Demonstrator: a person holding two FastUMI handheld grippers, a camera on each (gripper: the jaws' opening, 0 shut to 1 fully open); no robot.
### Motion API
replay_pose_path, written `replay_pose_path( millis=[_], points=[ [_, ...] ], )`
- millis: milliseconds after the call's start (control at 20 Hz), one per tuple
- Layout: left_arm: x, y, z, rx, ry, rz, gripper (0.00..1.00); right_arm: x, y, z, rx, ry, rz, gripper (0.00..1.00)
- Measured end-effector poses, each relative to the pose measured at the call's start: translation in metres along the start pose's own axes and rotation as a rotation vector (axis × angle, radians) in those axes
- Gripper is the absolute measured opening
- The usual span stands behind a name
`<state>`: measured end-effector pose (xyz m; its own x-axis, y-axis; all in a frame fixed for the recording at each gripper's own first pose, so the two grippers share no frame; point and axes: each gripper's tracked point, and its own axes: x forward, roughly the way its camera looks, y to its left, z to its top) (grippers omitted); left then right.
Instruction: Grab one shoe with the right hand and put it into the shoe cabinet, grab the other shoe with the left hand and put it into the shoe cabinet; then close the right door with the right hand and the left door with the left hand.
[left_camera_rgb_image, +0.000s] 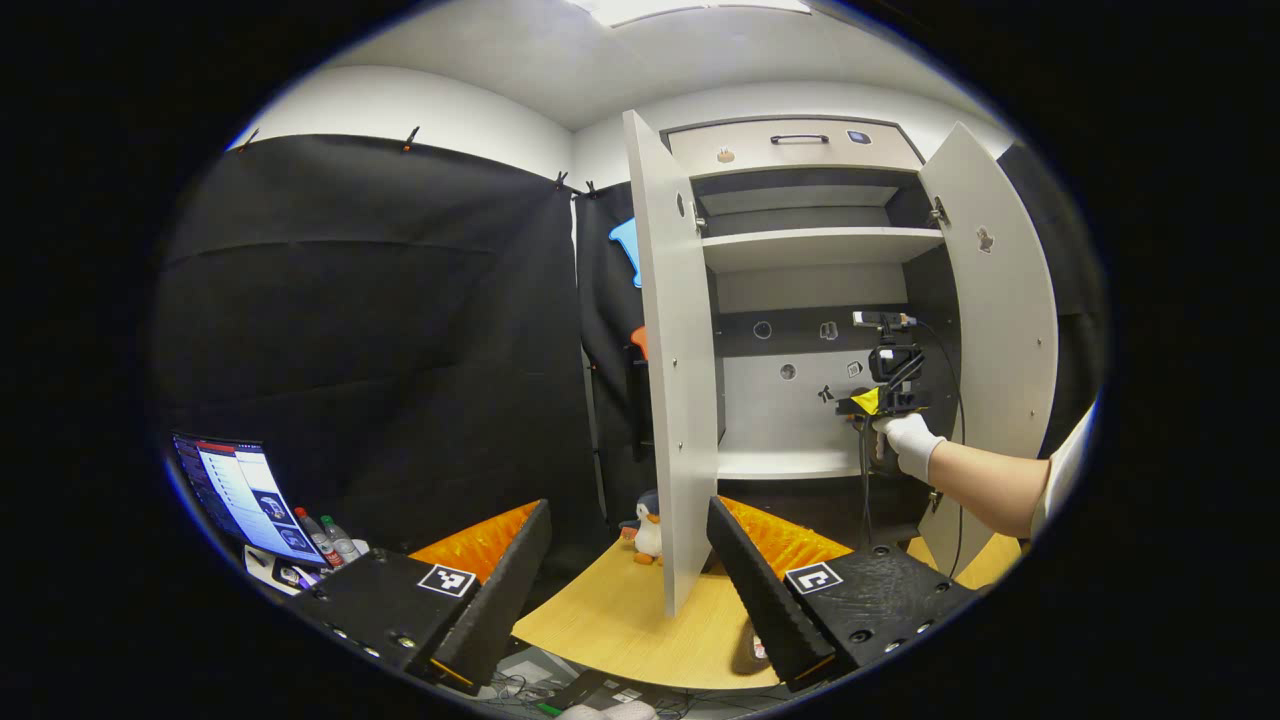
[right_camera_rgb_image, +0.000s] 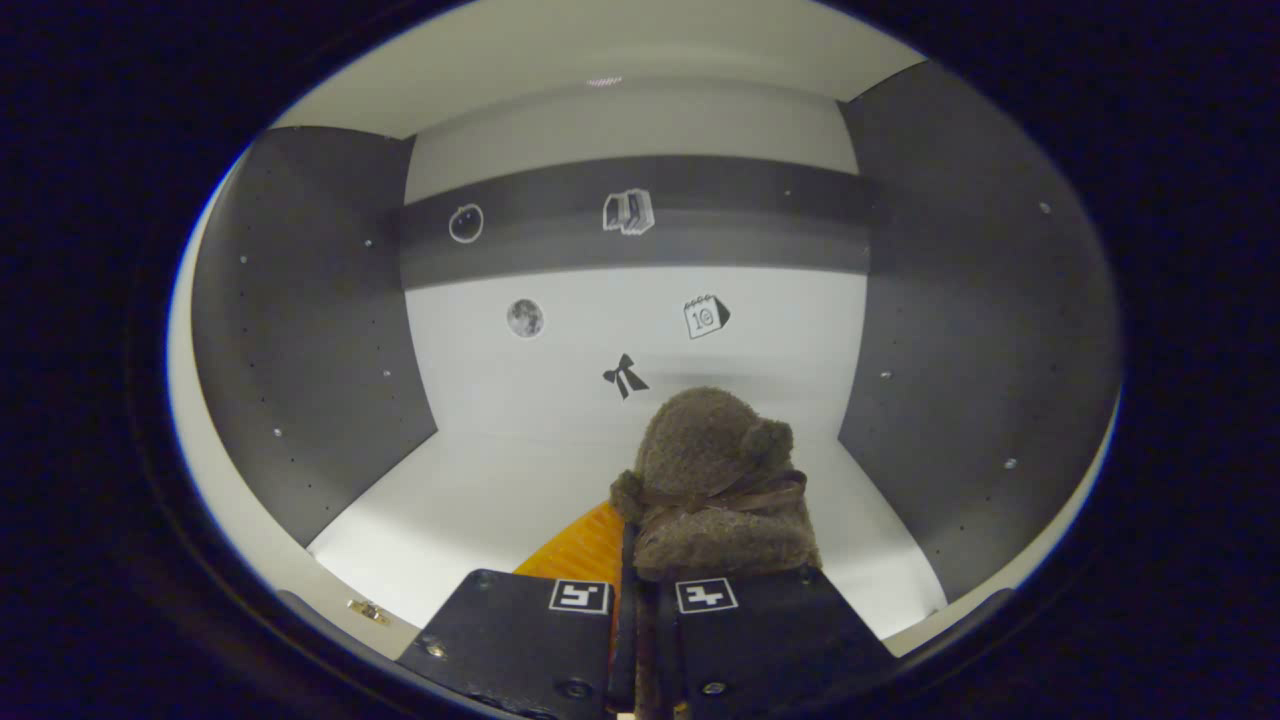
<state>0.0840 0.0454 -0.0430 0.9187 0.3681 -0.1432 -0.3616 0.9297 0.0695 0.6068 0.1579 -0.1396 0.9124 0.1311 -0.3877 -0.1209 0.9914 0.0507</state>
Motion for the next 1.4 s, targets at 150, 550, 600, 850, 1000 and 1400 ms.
replay_pose_path(
  millis=[150,550,600,850,1000,1400],
  points=[
    [0.000,0.006,0.002,-0.002,-0.001,0.015,0.96,0.021,-0.001,-0.013,0.015,0.130,-0.029,0.11],
    [0.002,0.012,0.011,-0.041,-0.040,0.023,0.97,0.021,0.003,-0.022,0.097,0.343,-0.012,0.46],
    [0.001,0.013,0.012,-0.041,-0.044,0.022,0.96,0.015,0.004,-0.017,0.101,0.324,-0.013,0.55],
    [-0.003,0.015,0.008,-0.047,-0.049,0.002,0.96,-0.018,0.008,-0.003,0.096,0.228,-0.014,0.92],
    [-0.004,0.018,0.006,-0.049,-0.049,-0.011,0.96,-0.043,0.010,-0.001,0.069,0.172,-0.008,0.90],
    [-0.016,0.023,0.003,-0.031,-0.065,-0.069,0.96,-0.163,0.015,0.048,0.045,-0.132,0.027,0.98]
  ],
)
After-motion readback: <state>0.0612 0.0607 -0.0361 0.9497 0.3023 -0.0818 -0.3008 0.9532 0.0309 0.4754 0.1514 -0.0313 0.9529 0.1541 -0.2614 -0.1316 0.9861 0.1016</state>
